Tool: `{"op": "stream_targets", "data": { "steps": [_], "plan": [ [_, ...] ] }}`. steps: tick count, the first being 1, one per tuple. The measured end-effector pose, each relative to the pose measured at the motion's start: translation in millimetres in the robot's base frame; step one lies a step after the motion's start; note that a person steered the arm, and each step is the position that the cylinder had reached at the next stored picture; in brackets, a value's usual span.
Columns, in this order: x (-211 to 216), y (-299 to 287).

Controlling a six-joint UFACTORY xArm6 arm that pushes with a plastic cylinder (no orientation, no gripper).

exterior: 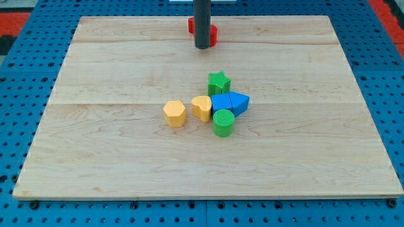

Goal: Place the green circle and yellow blocks opposite to each other

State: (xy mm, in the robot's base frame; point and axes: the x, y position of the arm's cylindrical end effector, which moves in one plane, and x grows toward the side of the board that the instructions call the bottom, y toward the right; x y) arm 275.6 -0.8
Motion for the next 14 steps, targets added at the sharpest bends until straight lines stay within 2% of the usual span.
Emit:
{"op": "stream_targets", "data": {
  "steps": [1, 2, 3, 4, 5, 6, 7, 8, 9, 10, 11, 12, 13, 14],
  "plan": [
    [52.3, 31.2],
    [159.9, 91.2],
    [230.7, 87.0],
    [222.2, -3.2],
    [181.8, -23.8],
    [188.2, -42.2],
    [219.7, -35.6],
    [253.3, 1.2],
    [253.6, -56.9],
    [210.5, -125.3],
    [149.2, -202.9],
    [149.4, -213.5],
    [239.4, -199.4],
    [237.8, -126.5]
  ]
}}
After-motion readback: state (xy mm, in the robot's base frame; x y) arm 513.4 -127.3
